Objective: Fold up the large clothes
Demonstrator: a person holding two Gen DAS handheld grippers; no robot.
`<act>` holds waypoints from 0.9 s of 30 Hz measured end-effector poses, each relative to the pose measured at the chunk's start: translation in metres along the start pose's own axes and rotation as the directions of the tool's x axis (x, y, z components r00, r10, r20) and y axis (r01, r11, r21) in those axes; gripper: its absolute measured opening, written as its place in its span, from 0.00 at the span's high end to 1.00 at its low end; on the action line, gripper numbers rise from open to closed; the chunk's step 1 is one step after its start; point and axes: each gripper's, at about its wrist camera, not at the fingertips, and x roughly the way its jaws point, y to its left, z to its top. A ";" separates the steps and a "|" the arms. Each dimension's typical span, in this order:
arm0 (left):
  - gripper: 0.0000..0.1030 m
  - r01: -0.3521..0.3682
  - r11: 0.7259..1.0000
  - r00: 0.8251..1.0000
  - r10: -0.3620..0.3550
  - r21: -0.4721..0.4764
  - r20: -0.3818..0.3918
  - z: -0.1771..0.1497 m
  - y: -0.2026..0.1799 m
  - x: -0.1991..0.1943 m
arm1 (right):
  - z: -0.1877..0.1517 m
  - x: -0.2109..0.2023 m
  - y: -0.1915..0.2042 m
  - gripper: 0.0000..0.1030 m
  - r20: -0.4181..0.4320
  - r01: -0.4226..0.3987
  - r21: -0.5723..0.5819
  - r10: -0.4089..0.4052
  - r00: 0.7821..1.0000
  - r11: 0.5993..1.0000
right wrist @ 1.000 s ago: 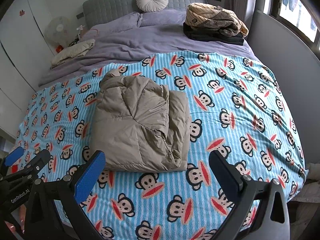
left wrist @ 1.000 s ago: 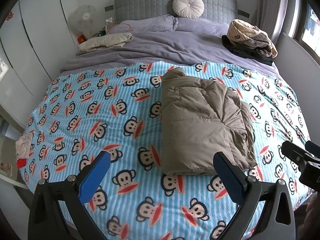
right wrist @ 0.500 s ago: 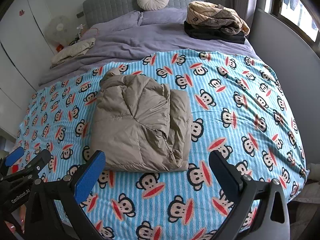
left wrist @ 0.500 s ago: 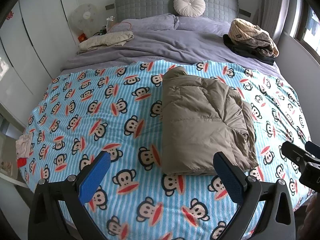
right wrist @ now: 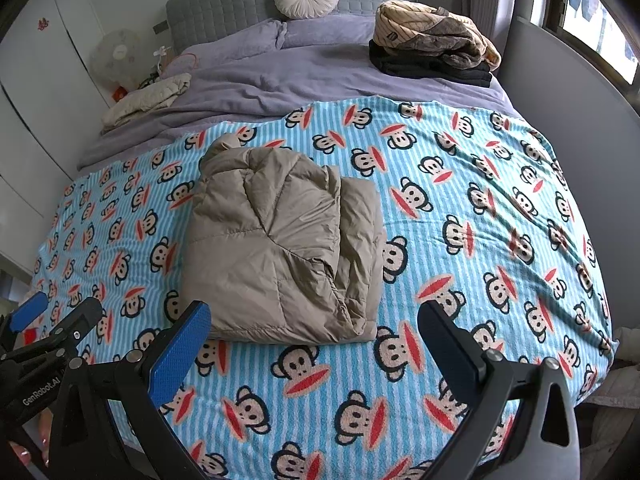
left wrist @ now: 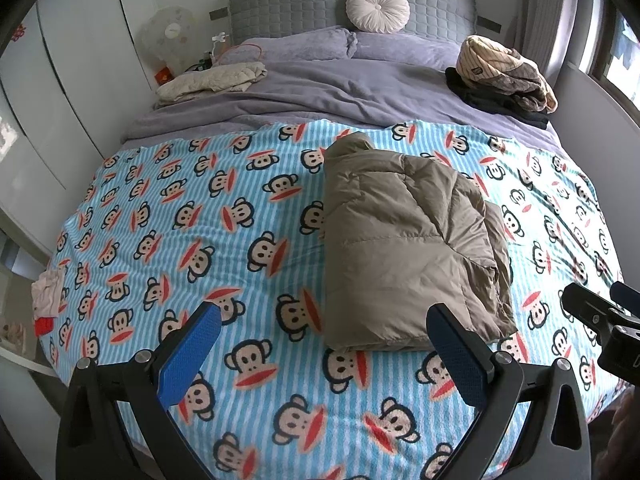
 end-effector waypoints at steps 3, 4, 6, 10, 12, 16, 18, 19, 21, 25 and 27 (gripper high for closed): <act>0.00 0.000 1.000 1.000 0.000 0.001 -0.001 0.000 0.000 0.001 | 0.000 0.000 0.000 0.00 0.000 -0.001 0.001 0.001 1.000 1.000; 0.00 -0.001 1.000 1.000 0.001 0.001 -0.001 0.000 0.000 0.001 | 0.000 0.000 0.000 0.00 -0.001 -0.001 0.001 0.001 1.000 1.000; 0.00 -0.001 1.000 1.000 0.001 0.000 -0.001 0.000 0.000 0.001 | 0.000 0.000 0.000 0.00 -0.001 -0.001 0.001 0.001 1.000 1.000; 0.00 -0.001 1.000 1.000 0.001 0.000 -0.002 -0.001 0.000 0.002 | 0.001 0.000 0.000 0.00 -0.002 -0.002 0.000 0.002 1.000 1.000; 0.00 -0.001 1.000 1.000 0.001 0.001 -0.001 -0.001 0.001 0.002 | 0.001 0.000 0.000 0.00 -0.003 -0.001 -0.001 0.001 1.000 1.000; 0.00 -0.002 1.000 1.000 0.002 0.001 -0.002 -0.001 0.002 0.002 | 0.002 0.000 0.000 0.00 -0.004 -0.003 -0.001 0.003 1.000 1.000; 0.00 0.000 1.000 1.000 0.000 0.000 -0.003 0.000 0.002 0.003 | 0.002 0.000 0.000 0.00 -0.004 -0.004 -0.003 0.004 1.000 1.000; 0.00 0.000 1.000 1.000 0.000 0.000 -0.004 0.000 0.002 0.003 | 0.002 0.000 -0.001 0.00 -0.004 -0.003 -0.004 0.003 1.000 1.000; 0.00 0.003 1.000 1.000 -0.003 -0.001 -0.005 0.000 0.003 0.003 | 0.002 0.001 -0.001 0.00 -0.004 -0.004 -0.002 0.004 1.000 1.000; 0.00 0.000 1.000 1.000 0.000 0.000 -0.005 -0.001 0.004 0.005 | 0.003 0.001 -0.001 0.00 -0.006 -0.005 -0.003 0.005 1.000 1.000; 0.00 0.001 1.000 1.000 -0.001 -0.003 -0.006 0.000 0.005 0.006 | 0.003 0.001 -0.001 0.00 -0.006 -0.004 -0.005 0.004 1.000 1.000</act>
